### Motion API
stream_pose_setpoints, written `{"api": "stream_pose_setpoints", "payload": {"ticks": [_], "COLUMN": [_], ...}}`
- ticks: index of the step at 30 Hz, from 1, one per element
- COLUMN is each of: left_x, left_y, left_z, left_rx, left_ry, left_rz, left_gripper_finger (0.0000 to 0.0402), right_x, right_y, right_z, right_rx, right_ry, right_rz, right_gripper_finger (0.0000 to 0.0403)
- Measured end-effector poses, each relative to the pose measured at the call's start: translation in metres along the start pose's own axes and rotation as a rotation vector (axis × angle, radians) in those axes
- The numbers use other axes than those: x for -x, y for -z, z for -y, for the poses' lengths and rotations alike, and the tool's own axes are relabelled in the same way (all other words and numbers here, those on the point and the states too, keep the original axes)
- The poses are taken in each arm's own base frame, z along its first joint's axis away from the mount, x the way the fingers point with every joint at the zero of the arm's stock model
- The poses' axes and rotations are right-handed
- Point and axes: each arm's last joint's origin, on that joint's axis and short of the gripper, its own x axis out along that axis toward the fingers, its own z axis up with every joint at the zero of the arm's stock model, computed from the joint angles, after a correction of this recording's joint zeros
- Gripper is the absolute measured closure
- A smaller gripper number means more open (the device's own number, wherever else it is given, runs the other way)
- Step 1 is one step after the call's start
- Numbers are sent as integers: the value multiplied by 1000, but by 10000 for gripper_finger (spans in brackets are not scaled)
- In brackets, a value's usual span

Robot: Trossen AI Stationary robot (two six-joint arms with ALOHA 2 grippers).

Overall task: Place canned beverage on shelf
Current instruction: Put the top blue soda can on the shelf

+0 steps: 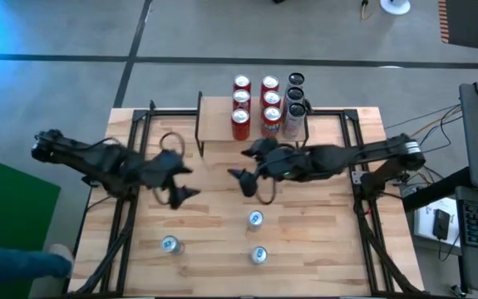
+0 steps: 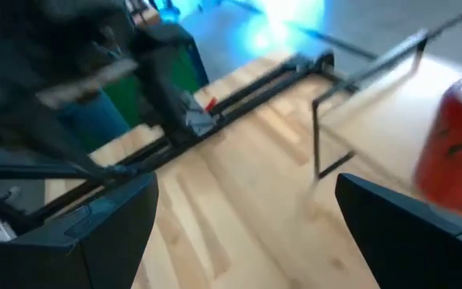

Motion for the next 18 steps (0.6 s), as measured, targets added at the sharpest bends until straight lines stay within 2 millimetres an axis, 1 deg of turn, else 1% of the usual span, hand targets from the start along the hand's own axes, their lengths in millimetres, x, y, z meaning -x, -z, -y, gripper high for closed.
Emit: {"api": "stream_pose_setpoints", "payload": {"ticks": [4,6,9,11,13,18], "left_x": [20,28,38,43,48,53], "left_y": [36,55,76,87,97,121], "left_z": [5,8,10,13,18,31], "left_rx": [66,58,49,26,-1,-68], "left_ry": [39,37,22,45,84,119], "left_rz": [-105,-155,-189,-215,-261,-342], "left_gripper_finger": [31,31,31,31,31,31], "right_x": [-24,-36,-62,-82,-99,-128], "right_y": [16,24,44,59,68,73], "right_z": [-12,-21,-41,-55,-67,-86], "right_rx": [-23,10,160,185,174,174], "right_ry": [11,-41,-267,-411,-492,-458], "right_rz": [-46,-85,-137,-145,-144,-142], "right_gripper_finger": [35,35,35,35,35,35]}}
